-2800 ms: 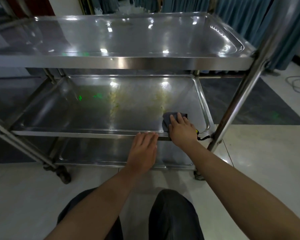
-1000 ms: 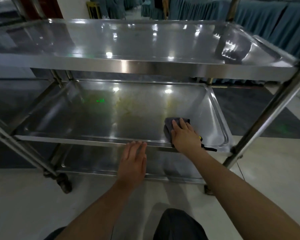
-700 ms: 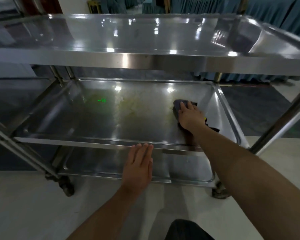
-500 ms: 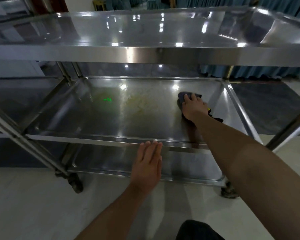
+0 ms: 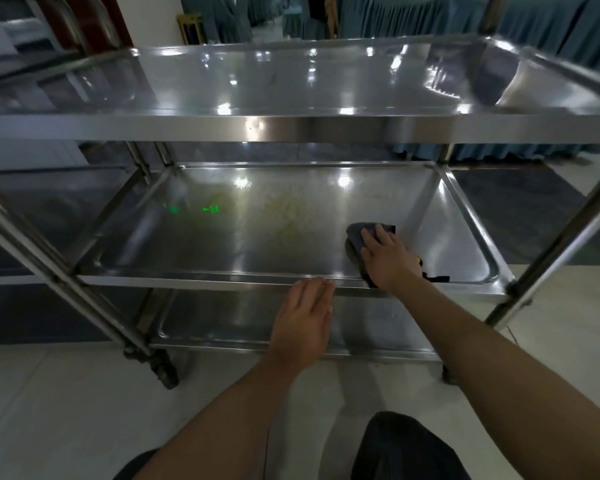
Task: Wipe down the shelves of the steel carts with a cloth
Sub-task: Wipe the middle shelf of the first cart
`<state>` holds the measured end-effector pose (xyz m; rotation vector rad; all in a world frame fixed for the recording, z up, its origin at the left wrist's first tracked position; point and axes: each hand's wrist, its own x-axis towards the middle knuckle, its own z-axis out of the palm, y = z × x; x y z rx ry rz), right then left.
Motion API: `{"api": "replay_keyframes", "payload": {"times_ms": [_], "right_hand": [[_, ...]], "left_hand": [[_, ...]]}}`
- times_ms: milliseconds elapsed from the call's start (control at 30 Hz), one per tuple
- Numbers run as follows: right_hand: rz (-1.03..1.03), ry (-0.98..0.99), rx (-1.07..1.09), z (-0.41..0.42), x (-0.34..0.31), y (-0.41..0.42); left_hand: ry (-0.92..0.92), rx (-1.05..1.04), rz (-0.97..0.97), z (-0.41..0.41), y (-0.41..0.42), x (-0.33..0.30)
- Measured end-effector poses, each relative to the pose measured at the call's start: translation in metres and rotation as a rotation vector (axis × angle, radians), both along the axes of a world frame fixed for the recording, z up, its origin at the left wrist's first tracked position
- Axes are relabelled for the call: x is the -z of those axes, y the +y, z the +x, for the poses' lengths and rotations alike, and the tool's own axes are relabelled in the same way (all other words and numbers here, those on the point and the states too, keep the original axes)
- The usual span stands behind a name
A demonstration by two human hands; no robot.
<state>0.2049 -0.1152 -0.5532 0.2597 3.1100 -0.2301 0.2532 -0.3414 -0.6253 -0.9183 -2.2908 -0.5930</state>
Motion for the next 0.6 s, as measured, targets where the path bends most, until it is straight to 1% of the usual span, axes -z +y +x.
{"api": "replay_keyframes", "payload": {"times_ms": [133,233,367,467,600], "right_hand": [[0.05,0.031,0.016,0.028,0.004,-0.006],[0.081,0.03,0.028,0.028,0.002,-0.021],[0.092,0.02,-0.031,0.013,0.005,-0.041],[0.067,0.007,0.0,-0.009,0.006,-0.036],[0.05,0.006,0.046,-0.047,0.002,-0.029]], "left_hand": [[-0.002,0.036,0.008,-0.005,-0.021,-0.004],[-0.04,0.008,0.043,-0.013,-0.046,0.002],[-0.019,0.005,0.046,-0.024,-0.06,0.012],[0.054,-0.01,0.067,-0.025,-0.056,0.016],[0.086,-0.011,0.086,-0.028,-0.056,0.023]]}}
